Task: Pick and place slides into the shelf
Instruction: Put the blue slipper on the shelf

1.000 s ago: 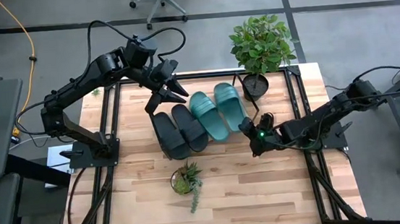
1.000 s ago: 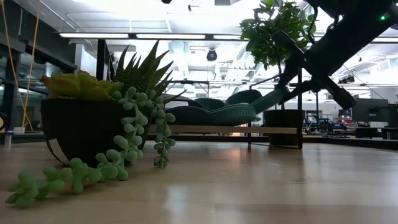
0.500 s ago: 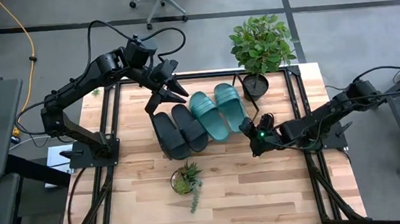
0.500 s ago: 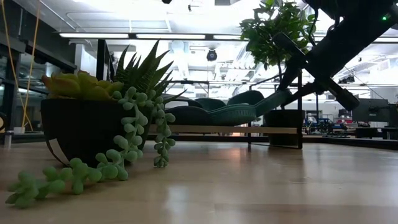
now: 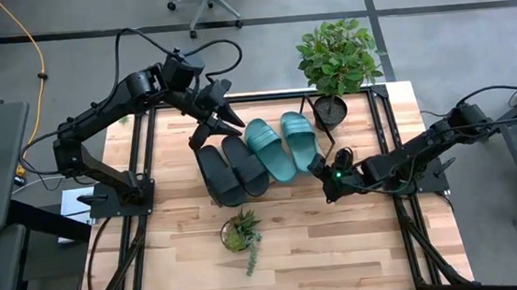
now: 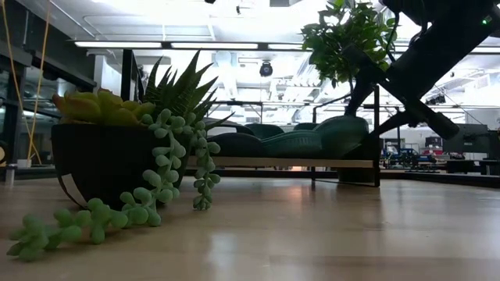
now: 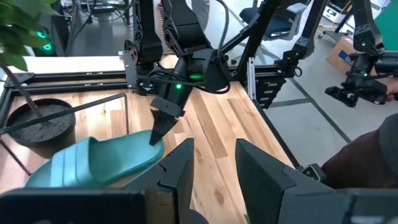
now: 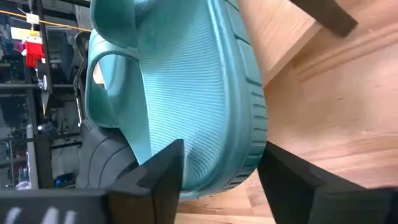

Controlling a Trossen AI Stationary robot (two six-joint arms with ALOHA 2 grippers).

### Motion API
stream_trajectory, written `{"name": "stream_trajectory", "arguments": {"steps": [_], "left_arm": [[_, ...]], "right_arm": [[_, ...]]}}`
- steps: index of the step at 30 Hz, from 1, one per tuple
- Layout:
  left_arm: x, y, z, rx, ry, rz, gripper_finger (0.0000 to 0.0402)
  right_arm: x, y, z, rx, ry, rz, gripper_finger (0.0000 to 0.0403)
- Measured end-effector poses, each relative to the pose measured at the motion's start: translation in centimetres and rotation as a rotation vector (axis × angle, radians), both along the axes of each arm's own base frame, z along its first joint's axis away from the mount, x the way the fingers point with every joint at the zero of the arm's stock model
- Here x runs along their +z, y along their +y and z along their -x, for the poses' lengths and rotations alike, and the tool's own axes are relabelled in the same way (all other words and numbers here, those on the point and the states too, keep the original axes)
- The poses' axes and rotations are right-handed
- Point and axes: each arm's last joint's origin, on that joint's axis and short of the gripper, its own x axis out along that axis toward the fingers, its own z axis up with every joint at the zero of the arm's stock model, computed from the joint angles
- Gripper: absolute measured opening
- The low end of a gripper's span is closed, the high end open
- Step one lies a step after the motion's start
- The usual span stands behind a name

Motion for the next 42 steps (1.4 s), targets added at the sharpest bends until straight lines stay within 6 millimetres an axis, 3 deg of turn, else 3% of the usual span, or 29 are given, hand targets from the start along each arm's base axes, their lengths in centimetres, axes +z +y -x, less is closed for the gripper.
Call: {"name": "stream_trajectory", "arguments": {"steps": [5, 15, 24, 29, 36, 42], "left_arm": [[0.0, -0.7, -0.3, -0.021, 0.002, -0.005, 0.0106], [0.0, -0.9, -0.5, -0.018, 0.007, -0.013, 0.0106], [0.0, -0.9, -0.5, -0.012, 0.009, -0.016, 0.0106], [-0.1, -0.8, -0.5, 0.02, 0.021, -0.035, 0.0106], [-0.1, -0.7, -0.5, 0.051, 0.033, -0.053, 0.0106], [-0.2, -0.7, -0.5, 0.06, 0.037, -0.05, 0.0106]], "right_arm": [[-0.1, 0.1, 0.1, 0.014, 0.019, -0.02, 0.0205], [-0.4, 1.4, 0.8, 0.105, 0.078, -0.071, 0.0193], [-0.6, 4.0, 1.9, 0.225, 0.104, -0.09, 0.0178], [0.3, 5.9, 1.6, 0.288, -0.036, -0.077, 0.0166], [4.3, 6.1, -0.9, 0.409, -0.083, 0.108, 0.0147], [9.6, 2.8, -3.3, 0.537, 0.129, 0.289, 0.0144]]}}
